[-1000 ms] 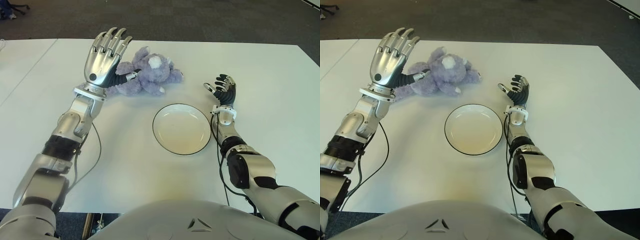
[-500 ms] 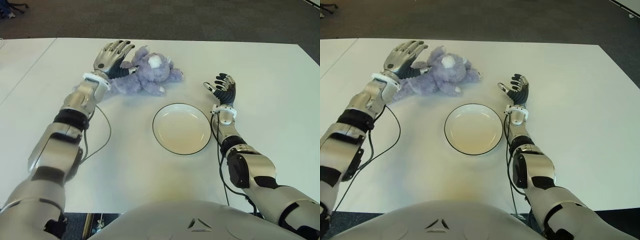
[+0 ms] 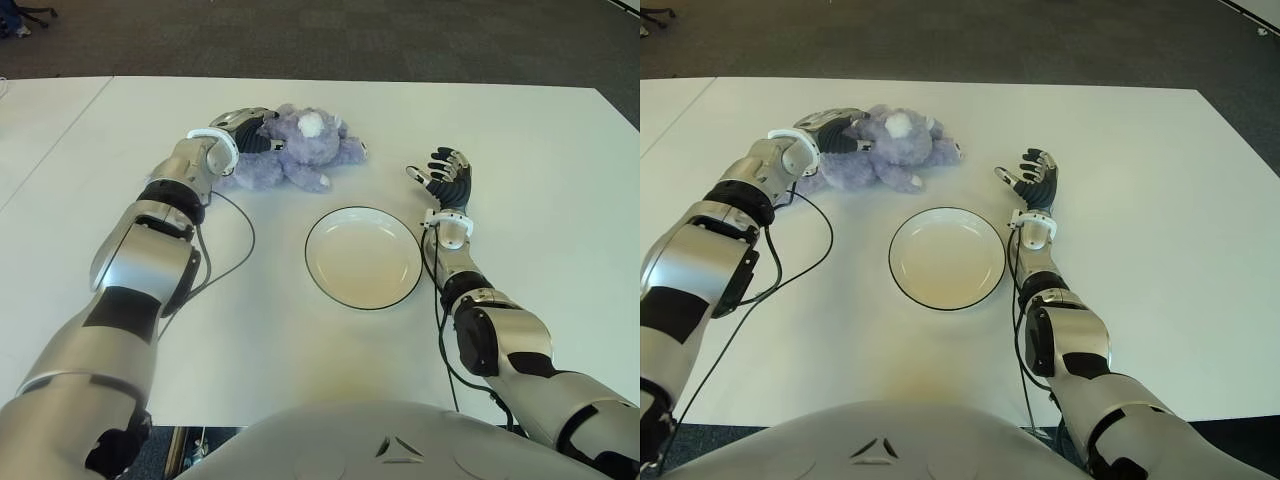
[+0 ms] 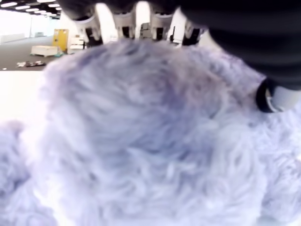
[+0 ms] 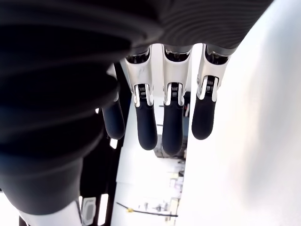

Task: Put the doll into the plate.

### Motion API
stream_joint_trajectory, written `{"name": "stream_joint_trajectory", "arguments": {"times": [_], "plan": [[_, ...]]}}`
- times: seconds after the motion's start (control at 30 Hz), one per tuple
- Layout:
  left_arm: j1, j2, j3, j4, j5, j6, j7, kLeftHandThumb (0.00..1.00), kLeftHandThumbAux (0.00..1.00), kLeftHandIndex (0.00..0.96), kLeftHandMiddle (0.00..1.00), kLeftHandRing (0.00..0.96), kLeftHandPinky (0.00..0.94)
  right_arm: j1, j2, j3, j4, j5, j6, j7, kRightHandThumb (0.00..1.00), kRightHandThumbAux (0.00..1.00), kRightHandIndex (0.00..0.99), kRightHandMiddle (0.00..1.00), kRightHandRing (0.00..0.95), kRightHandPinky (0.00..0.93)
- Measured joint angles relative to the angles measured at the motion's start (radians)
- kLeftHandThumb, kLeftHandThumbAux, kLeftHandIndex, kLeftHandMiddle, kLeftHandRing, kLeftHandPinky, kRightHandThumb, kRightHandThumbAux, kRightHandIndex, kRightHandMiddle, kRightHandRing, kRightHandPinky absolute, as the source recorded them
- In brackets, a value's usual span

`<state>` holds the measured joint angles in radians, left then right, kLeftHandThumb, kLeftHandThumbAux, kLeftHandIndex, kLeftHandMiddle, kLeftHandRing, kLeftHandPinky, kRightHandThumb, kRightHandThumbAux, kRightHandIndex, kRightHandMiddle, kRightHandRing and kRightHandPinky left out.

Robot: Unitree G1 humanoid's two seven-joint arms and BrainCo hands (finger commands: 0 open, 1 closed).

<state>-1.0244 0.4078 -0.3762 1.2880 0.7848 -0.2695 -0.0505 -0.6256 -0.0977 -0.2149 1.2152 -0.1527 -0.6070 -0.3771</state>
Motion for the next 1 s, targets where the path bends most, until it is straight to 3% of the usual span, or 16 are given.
{"name": "stream_joint_trajectory", "arguments": {"times": [0.4, 0.63, 0.77, 1.0], "plan": [[-0.017, -0.016, -0.07, 0.057, 0.01, 0.087, -0.034, 0.179, 0.323, 0.0, 0.0, 0.0, 0.0, 0.001, 0.0, -0.006, 0.0, 0.001, -0.002, 0.009, 0.0, 0.868, 0.292, 0.324, 0.352, 0.328], [-0.012, -0.041, -0.079, 0.058, 0.008, 0.127, -0.039, 0.082, 0.309, 0.0, 0.0, 0.0, 0.0, 0.002, 0.0, -0.008, 0.0, 0.003, -0.003, 0.017, 0.0, 0.877, 0.293, 0.322, 0.344, 0.32], [-0.007, -0.049, -0.073, 0.057, -0.01, 0.128, -0.069, 0.012, 0.328, 0.0, 0.0, 0.0, 0.0, 0.003, 0.0, -0.014, 0.0, 0.013, -0.005, 0.021, 0.0, 0.879, 0.293, 0.327, 0.349, 0.335], [0.019, -0.041, -0.057, 0.05, -0.063, 0.085, -0.121, 0.0, 0.345, 0.0, 0.0, 0.0, 0.0, 0.005, 0.001, -0.026, 0.0, 0.023, -0.012, 0.021, 0.0, 0.873, 0.289, 0.332, 0.353, 0.357]]}}
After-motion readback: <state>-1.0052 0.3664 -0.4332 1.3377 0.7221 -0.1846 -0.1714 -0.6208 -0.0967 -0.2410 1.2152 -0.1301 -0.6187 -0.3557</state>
